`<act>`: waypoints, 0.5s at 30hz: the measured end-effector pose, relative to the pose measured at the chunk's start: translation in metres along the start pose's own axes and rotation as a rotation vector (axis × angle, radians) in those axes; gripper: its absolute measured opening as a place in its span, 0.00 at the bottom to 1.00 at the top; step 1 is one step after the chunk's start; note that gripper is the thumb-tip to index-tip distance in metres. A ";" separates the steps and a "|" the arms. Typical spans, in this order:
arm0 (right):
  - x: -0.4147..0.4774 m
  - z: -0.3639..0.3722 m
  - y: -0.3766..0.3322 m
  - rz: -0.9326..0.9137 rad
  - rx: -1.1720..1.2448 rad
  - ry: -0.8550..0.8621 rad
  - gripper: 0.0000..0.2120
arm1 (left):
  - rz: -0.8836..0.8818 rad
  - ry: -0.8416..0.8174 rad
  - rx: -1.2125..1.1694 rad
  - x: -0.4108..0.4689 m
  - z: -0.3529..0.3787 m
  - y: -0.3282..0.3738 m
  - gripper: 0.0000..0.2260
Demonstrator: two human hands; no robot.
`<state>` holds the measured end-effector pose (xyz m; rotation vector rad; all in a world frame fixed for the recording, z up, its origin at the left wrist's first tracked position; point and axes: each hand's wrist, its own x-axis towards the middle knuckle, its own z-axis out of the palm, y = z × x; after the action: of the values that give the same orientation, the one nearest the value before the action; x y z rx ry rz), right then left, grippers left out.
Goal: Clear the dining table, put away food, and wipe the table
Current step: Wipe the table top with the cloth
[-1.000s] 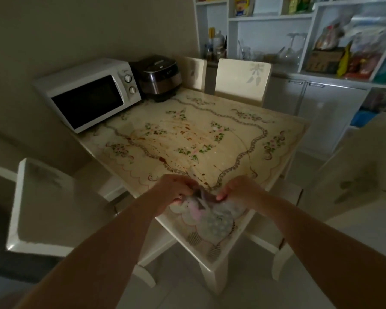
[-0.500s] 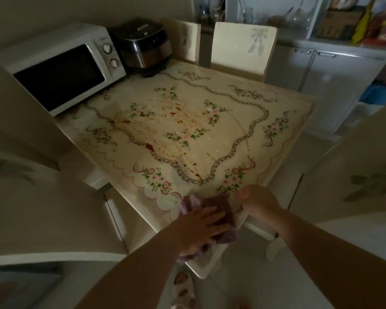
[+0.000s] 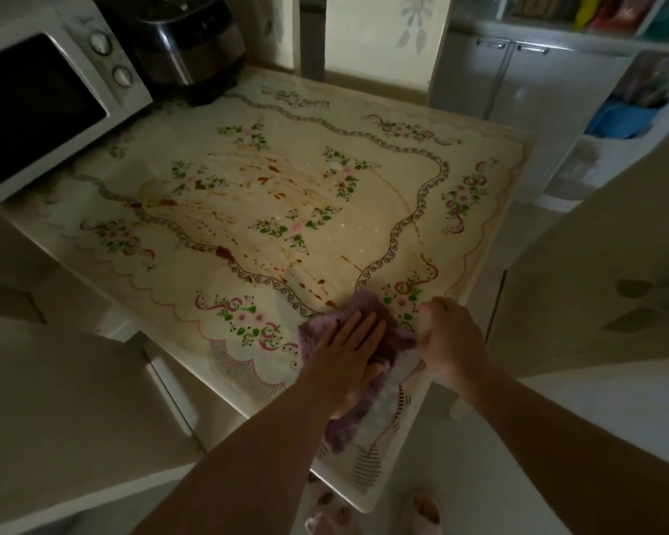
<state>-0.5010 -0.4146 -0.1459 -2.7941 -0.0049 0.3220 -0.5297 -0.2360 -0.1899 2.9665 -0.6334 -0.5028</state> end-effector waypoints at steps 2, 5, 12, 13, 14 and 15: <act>0.001 0.004 -0.004 0.010 -0.016 -0.011 0.20 | -0.049 0.021 0.005 0.012 0.000 -0.004 0.34; 0.005 0.011 -0.015 0.015 -0.036 -0.031 0.24 | -0.102 0.060 0.002 0.027 -0.004 -0.011 0.30; 0.019 0.025 -0.052 0.043 -0.070 -0.114 0.29 | -0.120 0.079 -0.008 0.047 -0.013 -0.060 0.27; 0.021 0.026 -0.058 0.069 -0.079 -0.138 0.30 | -0.129 0.078 -0.009 0.048 -0.014 -0.069 0.27; 0.023 0.026 -0.064 0.099 -0.081 -0.153 0.31 | -0.139 0.077 -0.007 0.049 -0.016 -0.080 0.27; 0.025 0.026 -0.068 0.125 -0.078 -0.160 0.33 | -0.151 0.076 -0.004 0.050 -0.017 -0.088 0.27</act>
<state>-0.4801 -0.3408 -0.1530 -2.8438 0.1229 0.5869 -0.4472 -0.1757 -0.2003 3.0280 -0.4034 -0.3979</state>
